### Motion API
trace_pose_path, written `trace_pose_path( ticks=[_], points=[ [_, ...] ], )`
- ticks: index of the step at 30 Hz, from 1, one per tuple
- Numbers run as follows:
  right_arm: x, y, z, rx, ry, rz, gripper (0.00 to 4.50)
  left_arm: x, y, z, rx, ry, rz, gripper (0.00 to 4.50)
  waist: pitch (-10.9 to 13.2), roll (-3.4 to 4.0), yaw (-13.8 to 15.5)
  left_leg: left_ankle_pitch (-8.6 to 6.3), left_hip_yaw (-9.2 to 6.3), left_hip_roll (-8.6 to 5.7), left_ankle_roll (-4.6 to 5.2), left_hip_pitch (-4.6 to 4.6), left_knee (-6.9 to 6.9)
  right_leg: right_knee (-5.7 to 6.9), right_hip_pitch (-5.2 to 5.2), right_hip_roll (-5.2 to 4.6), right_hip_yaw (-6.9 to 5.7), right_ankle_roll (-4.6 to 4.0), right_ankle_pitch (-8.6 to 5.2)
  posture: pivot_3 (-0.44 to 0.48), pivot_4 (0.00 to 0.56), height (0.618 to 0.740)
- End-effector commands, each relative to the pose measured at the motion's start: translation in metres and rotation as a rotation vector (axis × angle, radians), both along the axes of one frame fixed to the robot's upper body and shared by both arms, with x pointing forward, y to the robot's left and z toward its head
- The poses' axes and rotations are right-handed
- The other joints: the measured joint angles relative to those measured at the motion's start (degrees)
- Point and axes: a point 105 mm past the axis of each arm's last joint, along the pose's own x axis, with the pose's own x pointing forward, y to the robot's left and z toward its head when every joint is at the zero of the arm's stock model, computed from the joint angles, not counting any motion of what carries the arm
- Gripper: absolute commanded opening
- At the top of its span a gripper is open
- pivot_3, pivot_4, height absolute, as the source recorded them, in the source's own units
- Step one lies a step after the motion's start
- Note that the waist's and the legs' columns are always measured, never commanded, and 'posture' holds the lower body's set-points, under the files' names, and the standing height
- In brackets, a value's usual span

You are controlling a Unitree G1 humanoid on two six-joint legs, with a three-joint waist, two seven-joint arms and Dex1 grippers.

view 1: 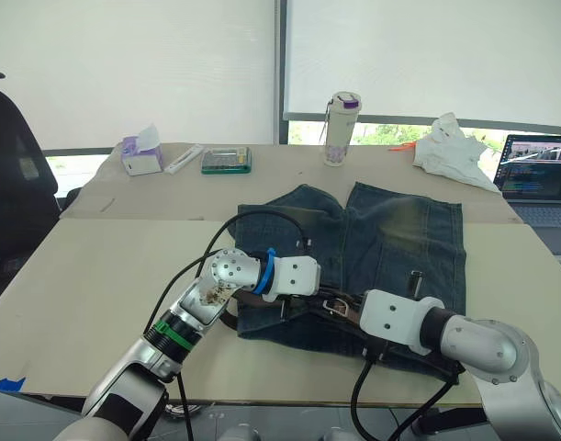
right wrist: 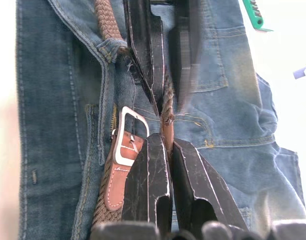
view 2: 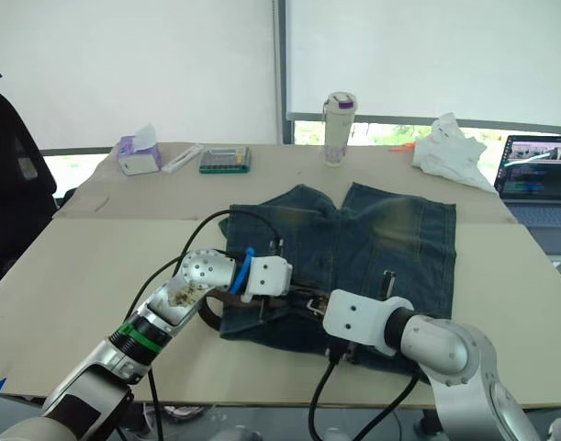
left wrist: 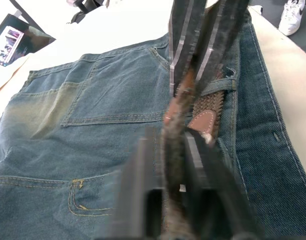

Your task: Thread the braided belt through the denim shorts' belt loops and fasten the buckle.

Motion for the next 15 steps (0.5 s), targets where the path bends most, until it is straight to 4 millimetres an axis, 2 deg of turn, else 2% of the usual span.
trace_pose_path(
  ticks=[1, 4, 8, 11, 15],
  points=[
    [-0.006, 0.008, 0.015, 0.015, -0.063, 0.046, 0.00, 0.006, 0.005, 0.010, -0.032, -0.021, 0.032, 0.02, 0.0, 0.00, 0.0, 0.00, 0.00, 0.00, 0.00, 0.00, 0.00, 0.01, 0.00, 0.00, 0.00, 0.00, 0.00, 0.000, 0.150, 0.740],
    [-0.004, 0.006, 0.016, 0.068, -0.035, 0.008, 0.00, 0.009, 0.008, 0.008, -0.036, -0.002, 0.054, 0.02, 0.0, 0.01, 0.0, 0.00, 0.00, 0.00, 0.00, 0.01, 0.00, 0.03, 0.00, 0.00, 0.00, 0.00, 0.00, 0.000, 0.150, 0.740],
    [-0.009, 0.003, 0.007, 0.193, 0.080, -0.055, 1.48, 0.017, 0.023, 0.000, -0.018, 0.028, 0.111, 0.00, 0.0, 0.01, -0.2, 0.00, -0.01, 0.02, 0.00, 0.04, 0.02, 0.09, 0.01, 0.03, 0.02, -0.01, 0.00, 0.000, 0.150, 0.740],
    [-0.002, -0.007, -0.013, 0.197, 0.124, -0.166, 2.45, 0.025, 0.037, -0.007, -0.006, 0.042, 0.173, 0.00, 0.0, 0.03, -0.2, 0.00, -0.04, 0.03, 0.00, 0.08, 0.02, 0.14, 0.02, 0.06, 0.03, -0.01, 0.00, 0.000, 0.150, 0.740],
    [0.009, -0.003, -0.031, 0.217, 0.139, -0.228, 2.45, 0.024, 0.048, -0.022, 0.016, 0.039, 0.213, 0.00, 0.0, 0.06, -0.7, 0.00, -0.03, 0.04, 0.00, 0.14, 0.00, 0.17, 0.01, 0.09, 0.06, -0.01, 0.00, 0.000, 0.150, 0.740]
  ],
)
